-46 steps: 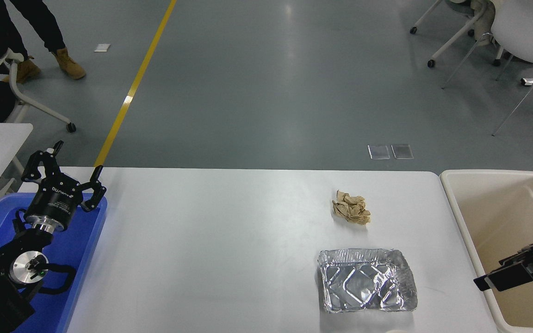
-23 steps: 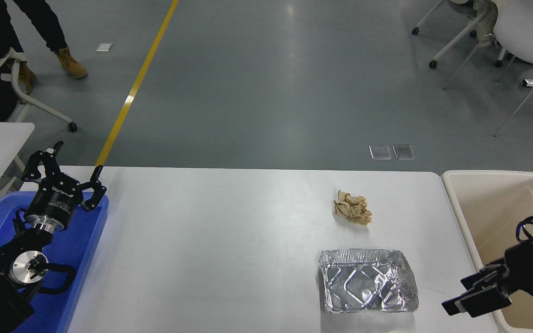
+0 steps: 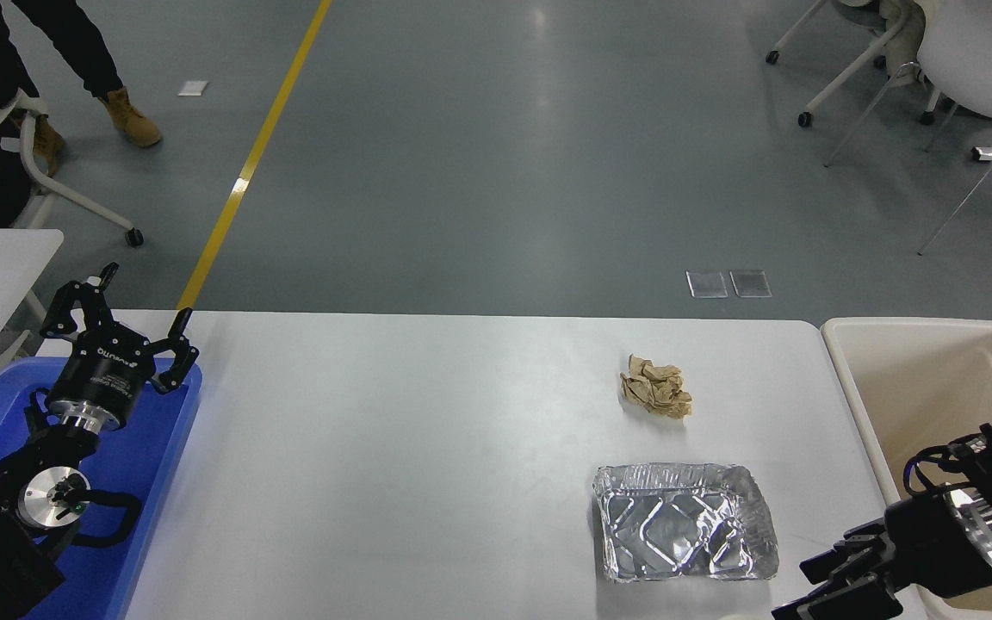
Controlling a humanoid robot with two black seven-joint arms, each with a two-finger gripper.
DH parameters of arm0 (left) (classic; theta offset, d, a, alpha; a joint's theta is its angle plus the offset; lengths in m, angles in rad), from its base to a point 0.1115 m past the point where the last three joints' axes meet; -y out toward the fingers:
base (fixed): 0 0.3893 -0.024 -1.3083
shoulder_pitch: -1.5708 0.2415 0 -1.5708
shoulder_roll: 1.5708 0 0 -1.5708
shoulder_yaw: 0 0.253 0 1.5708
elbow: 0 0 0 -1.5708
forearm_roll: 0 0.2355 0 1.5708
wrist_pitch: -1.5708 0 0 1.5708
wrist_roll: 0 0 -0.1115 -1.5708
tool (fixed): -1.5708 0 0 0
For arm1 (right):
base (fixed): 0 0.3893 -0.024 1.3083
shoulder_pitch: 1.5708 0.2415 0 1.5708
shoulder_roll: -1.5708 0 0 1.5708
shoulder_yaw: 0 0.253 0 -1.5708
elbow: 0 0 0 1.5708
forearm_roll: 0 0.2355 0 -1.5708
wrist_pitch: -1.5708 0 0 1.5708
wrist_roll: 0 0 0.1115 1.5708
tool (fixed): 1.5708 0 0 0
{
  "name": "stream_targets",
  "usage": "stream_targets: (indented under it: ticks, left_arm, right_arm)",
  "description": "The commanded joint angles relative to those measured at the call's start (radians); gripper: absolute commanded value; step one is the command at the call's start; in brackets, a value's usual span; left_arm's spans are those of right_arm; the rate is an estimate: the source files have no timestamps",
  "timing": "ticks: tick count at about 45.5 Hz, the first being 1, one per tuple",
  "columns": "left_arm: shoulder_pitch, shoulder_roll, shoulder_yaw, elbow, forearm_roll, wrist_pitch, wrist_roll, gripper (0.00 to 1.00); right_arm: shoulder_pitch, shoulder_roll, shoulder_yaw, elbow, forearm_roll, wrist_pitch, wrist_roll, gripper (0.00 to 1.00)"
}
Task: Clean the table surface
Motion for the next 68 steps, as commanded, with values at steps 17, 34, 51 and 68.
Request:
stream_targets:
  ticks: [17, 34, 51, 68]
  left_arm:
    - [0.000, 0.000, 0.000, 0.000, 0.000, 0.000, 0.000, 1.00]
    - [0.000, 0.000, 0.000, 0.000, 0.000, 0.000, 0.000, 1.00]
    - [0.000, 0.000, 0.000, 0.000, 0.000, 0.000, 0.000, 1.00]
    - [0.000, 0.000, 0.000, 0.002, 0.000, 0.000, 0.000, 1.00]
  right_arm:
    - [-0.270, 0.063, 0.201, -0.122, -0.109, -0.013, -0.004, 0.99]
    - [-0.288, 0.078, 0.202, -0.137, -0.111, -0.011, -0.004, 0.99]
    - [-0.291, 0.135, 0.210, -0.212, -0.109, -0.013, -0.004, 0.99]
    - [-0.334, 0.148, 0.233, -0.235, -0.109, -0.011, -0.004, 0.98]
